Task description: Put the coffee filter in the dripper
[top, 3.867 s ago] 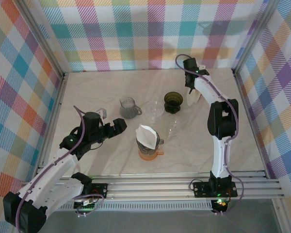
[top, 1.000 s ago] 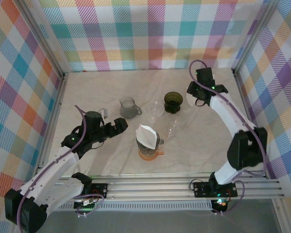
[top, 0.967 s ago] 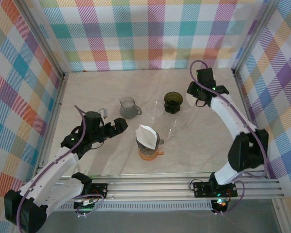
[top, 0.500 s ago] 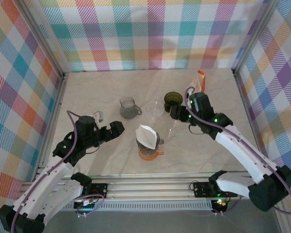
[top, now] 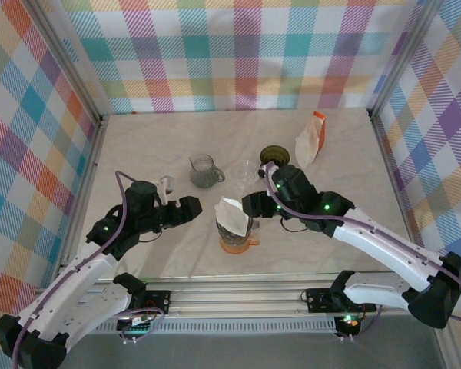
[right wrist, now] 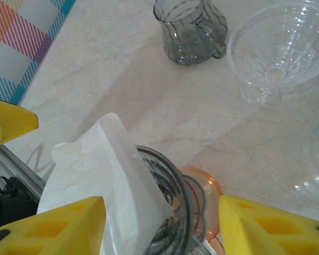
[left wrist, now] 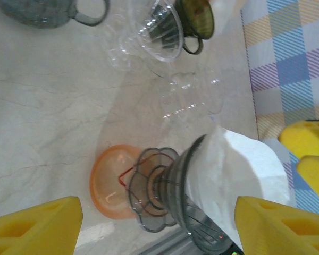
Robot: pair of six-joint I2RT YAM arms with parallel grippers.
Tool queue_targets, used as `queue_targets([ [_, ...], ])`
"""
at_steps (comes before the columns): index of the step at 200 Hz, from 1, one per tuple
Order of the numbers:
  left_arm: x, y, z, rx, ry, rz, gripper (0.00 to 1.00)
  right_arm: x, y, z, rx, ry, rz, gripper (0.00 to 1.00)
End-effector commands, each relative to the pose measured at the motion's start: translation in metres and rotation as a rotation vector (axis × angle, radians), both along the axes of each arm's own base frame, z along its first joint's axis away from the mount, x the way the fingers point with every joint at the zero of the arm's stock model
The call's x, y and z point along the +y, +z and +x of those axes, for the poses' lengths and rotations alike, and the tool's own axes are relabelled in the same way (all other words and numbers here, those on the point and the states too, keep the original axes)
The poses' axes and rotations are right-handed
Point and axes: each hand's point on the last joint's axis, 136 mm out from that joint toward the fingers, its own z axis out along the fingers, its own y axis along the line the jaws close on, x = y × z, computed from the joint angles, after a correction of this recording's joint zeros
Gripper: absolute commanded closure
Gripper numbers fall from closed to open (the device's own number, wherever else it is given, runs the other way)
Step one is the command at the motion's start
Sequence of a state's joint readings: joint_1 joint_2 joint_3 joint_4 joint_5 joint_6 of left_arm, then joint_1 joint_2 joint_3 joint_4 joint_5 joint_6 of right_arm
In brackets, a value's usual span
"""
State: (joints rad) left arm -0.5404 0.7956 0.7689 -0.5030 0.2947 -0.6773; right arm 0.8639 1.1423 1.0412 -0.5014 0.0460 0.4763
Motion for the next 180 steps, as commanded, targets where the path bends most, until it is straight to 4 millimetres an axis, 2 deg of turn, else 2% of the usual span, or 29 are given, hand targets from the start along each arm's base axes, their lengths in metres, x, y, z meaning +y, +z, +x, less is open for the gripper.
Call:
queue_targets([
  [1, -0.009, 0.014, -0.003, -0.048, -0.050, 0.019, 0.24, 0.004, 0.004, -0.001, -0.037, 0.025, -0.061, 0.44],
  [33, -0.017, 0.011, -0.005, -0.037, -0.075, 0.032, 0.24, 0.010, -0.002, -0.004, -0.037, 0.039, -0.114, 0.58],
  [62, -0.027, 0.013, -0.008, -0.040, -0.105, 0.035, 0.25, 0.015, -0.009, -0.010, -0.032, 0.057, -0.175, 0.61],
  [88, -0.036, 0.009, -0.009, -0.027, -0.128, 0.046, 0.30, 0.013, -0.016, -0.008, -0.059, 0.022, -0.245, 0.80],
  [113, -0.042, 0.006, -0.009, -0.018, -0.135, 0.043, 0.30, 0.010, -0.020, -0.005, -0.089, -0.008, -0.307, 0.94],
  [160, -0.042, 0.001, -0.005, -0.009, -0.113, 0.041, 0.29, 0.007, -0.029, 0.001, -0.120, -0.050, -0.424, 0.99],
  [180, -0.044, -0.004, -0.004, 0.002, -0.113, 0.043, 0.32, 0.009, -0.034, 0.002, -0.128, -0.052, -0.455, 0.99],
])
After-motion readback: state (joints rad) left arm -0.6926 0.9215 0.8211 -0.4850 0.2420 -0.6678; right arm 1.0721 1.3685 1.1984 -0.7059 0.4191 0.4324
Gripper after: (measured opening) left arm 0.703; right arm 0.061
